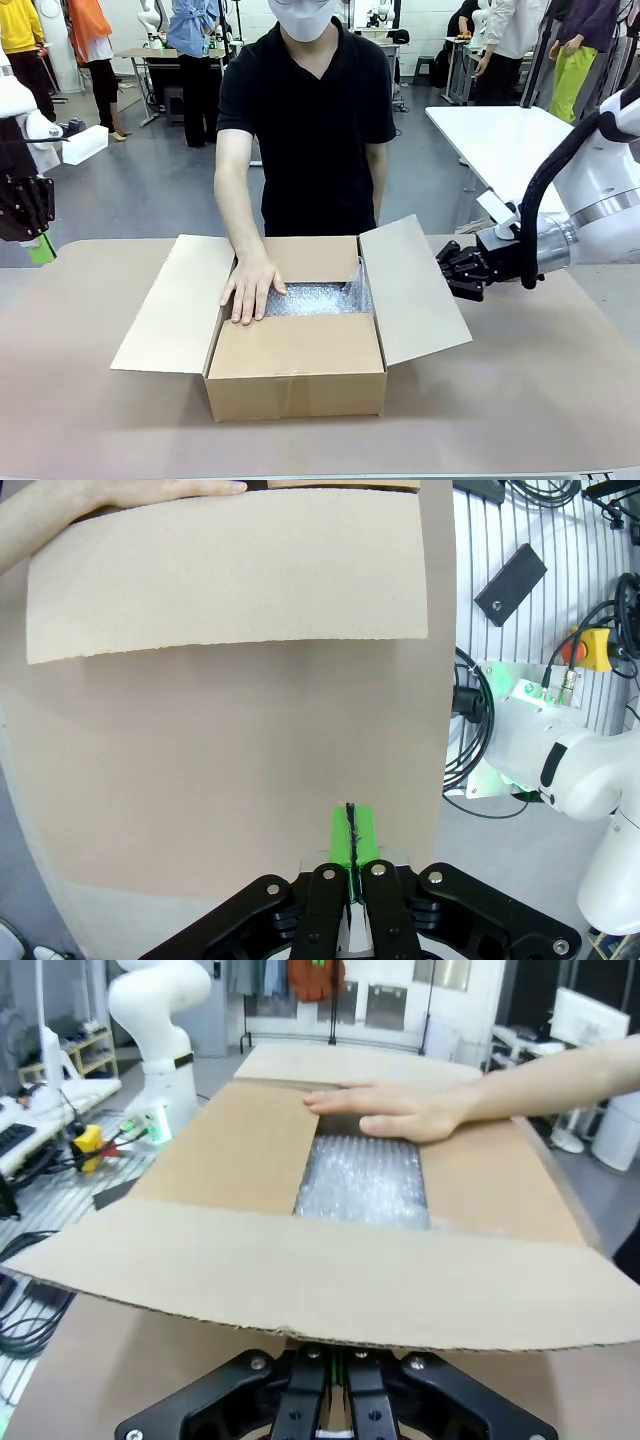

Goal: Wrap the clocks to prevent damage.
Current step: Push the right (or left) flap of the Package Box to close it.

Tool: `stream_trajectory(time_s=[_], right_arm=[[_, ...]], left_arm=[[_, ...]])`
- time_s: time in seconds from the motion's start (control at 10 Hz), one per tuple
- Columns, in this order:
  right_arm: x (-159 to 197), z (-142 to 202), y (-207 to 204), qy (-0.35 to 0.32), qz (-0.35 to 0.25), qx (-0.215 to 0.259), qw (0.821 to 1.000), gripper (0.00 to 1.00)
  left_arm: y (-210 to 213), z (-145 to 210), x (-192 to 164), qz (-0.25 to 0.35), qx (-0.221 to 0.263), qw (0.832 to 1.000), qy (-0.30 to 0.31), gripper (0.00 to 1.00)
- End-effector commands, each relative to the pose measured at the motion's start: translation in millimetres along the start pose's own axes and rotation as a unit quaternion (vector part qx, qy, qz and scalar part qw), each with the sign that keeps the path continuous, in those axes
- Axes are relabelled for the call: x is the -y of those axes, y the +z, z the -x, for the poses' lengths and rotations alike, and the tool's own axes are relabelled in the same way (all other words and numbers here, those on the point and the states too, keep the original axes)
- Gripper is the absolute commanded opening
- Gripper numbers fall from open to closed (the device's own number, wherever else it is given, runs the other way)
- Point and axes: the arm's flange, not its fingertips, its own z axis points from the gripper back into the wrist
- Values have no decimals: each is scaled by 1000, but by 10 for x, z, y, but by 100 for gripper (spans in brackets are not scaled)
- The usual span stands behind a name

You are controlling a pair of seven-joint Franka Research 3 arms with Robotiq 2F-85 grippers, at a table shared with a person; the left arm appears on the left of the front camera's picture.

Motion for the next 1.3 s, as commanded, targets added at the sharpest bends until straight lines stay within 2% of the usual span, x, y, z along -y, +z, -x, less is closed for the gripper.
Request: stream_trajectory(time_s=[0.0, 0.2, 0.5, 0.9, 1.2], right_arm=[[25, -163, -281, 24, -1, 10, 1000, 1], [44, -355, -588, 41, -16, 7, 999, 1], [87, -386, -957, 48, -26, -24, 998, 1], [147, -244, -1098, 39, -24, -51, 998, 1], [173, -129, -1024, 26, -18, -60, 998, 1]], left_arm=[[5, -8, 7, 0, 1, 1000, 9, 0], [5, -8, 7, 0, 1, 1000, 9, 0], [5, -8, 7, 0, 1, 1000, 9, 0], [5, -8, 7, 0, 1, 1000, 9, 0], [5, -8, 7, 0, 1, 1000, 9, 0]])
